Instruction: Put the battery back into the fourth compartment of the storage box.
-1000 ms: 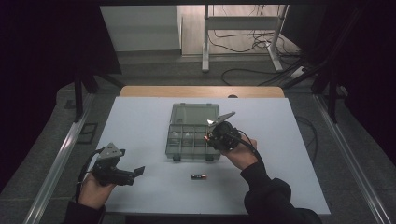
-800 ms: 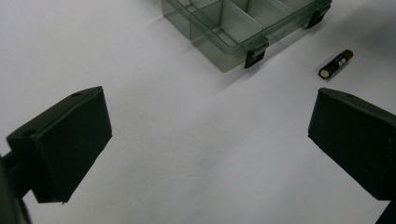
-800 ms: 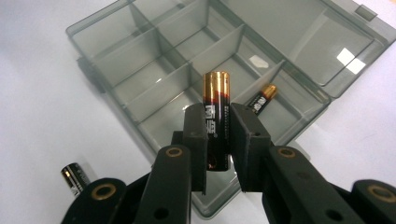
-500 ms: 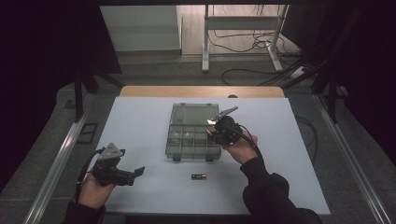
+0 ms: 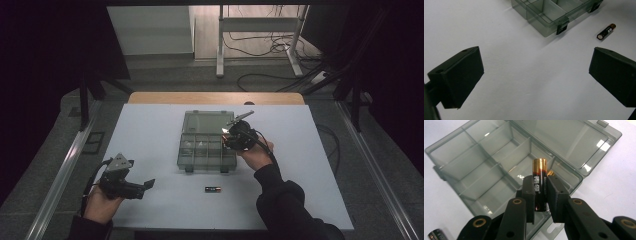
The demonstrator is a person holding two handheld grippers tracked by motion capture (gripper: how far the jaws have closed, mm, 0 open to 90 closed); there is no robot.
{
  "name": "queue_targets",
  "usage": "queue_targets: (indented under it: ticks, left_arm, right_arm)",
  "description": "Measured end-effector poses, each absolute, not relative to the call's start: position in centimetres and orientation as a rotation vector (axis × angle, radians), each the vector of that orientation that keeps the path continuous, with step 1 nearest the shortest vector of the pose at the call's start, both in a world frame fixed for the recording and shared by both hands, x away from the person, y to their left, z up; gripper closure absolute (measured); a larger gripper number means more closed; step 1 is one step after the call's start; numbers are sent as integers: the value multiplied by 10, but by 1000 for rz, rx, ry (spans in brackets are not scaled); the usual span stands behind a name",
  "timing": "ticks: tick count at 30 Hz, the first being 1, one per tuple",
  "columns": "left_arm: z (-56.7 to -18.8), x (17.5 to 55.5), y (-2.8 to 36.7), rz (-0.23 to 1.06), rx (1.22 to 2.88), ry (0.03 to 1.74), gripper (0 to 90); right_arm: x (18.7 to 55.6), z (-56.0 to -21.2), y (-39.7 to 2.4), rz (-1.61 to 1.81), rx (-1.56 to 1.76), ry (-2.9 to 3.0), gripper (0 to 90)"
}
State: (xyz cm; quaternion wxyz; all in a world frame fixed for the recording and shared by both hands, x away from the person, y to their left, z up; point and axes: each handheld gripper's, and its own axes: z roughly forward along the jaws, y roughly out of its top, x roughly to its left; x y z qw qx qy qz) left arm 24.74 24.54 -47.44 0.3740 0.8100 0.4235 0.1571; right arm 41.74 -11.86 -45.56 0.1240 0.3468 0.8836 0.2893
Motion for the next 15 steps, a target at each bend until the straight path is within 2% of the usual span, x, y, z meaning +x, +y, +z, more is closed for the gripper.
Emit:
queue_targets:
  ticks: [11,15]
  left_arm:
    - [-474,247,245,405,2078,1083,1]
    - [-474,247,246,404,2078,1084,1]
  right_arm:
    - [430,-468,-119,798,1062,2559,751]
    - [430,-468,-120,809,1070,2546,714]
